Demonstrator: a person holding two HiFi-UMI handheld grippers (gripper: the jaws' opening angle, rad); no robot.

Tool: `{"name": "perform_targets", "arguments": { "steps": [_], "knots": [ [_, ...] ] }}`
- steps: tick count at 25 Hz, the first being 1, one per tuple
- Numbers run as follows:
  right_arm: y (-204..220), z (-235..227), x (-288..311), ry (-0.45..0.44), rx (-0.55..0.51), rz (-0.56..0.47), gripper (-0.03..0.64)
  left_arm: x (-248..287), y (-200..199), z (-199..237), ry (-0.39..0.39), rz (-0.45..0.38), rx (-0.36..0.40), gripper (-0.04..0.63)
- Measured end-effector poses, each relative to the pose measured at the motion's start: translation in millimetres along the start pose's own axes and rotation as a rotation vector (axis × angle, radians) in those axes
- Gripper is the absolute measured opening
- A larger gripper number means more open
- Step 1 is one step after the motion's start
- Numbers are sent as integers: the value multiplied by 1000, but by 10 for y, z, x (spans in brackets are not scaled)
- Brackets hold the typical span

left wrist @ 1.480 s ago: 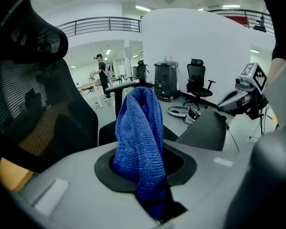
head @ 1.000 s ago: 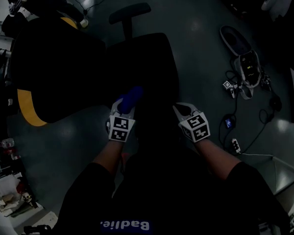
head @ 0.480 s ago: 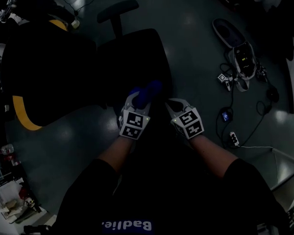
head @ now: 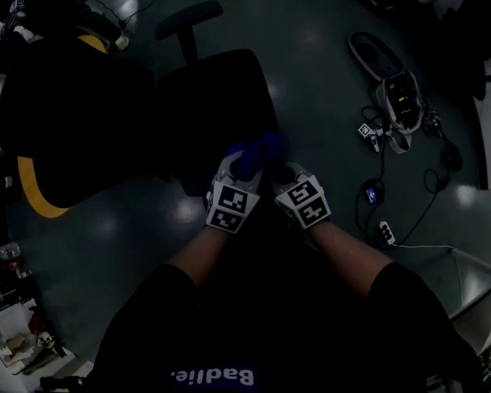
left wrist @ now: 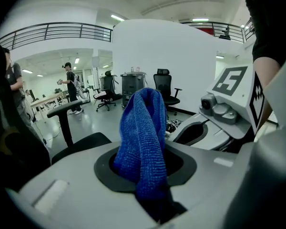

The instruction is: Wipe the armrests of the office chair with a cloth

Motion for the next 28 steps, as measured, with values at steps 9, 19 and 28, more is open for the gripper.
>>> {"name": "perform_targets", "arguments": {
  "steps": [9,19,28],
  "knots": [
    [-64,-77,-132,13,-19,-13,3,-449,-14,118,-51,-59,-63,120],
    [21,-147,-252,45,-7,9,3,-1368,782,1040,-390,36,-185,120],
    [80,-112,-71,44,-23,72,3,-1509,1320,1205,-461,140,-227,121]
  ]
}}
Point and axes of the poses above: the fingertips, and each gripper's own axes: x forward along the fingers, z to its left, y out of its underside, the point moved 7 cm from there along -x, backward along the fingers, and after that the axes turned 15 degrees about -y, right-handed, at the moved point
